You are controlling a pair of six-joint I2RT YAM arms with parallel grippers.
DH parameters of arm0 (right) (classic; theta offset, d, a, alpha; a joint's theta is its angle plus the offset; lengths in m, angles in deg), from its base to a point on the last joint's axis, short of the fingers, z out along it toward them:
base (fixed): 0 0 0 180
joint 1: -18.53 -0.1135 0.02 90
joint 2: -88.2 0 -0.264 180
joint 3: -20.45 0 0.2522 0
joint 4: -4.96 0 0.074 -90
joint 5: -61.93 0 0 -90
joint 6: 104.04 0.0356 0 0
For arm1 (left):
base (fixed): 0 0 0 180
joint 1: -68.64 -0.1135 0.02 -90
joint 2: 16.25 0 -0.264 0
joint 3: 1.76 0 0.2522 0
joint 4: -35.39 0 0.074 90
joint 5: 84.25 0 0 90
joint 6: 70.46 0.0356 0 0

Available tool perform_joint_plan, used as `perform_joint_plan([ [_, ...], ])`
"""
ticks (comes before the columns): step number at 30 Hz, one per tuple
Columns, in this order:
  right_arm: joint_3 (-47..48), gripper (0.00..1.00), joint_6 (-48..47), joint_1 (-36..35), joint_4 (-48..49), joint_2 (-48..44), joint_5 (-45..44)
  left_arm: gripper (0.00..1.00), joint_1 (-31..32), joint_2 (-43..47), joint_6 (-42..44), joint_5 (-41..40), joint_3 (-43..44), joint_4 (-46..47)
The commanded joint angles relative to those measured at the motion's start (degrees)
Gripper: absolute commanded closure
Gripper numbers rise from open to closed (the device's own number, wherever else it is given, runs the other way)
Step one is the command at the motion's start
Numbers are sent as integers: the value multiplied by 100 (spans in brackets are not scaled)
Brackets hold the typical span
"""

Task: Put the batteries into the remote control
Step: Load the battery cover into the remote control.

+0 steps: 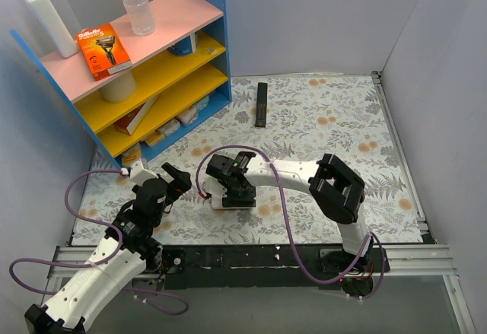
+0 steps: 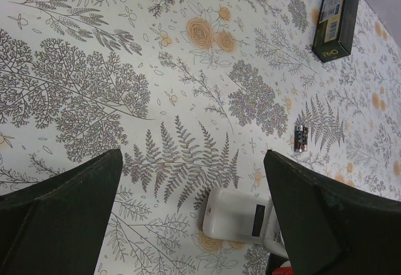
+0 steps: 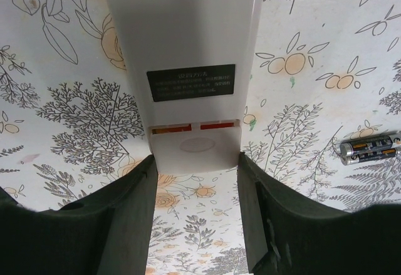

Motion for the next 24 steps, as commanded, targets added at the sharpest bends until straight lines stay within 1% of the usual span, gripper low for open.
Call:
perform_joint_plan([
  [1,107,63,-93,-71,-1,48,96,2,-37,-27,52,-27,40,45],
  [9,160,59,-120,-80,-27,4,272,2,-28,-9,53,-27,40,54],
  [19,213,50,-93,-71,-98,4,404,2,-28,0,52,-27,40,36],
  [24,222,48,-67,-71,-98,-5,430,2,-37,0,44,-18,40,36],
])
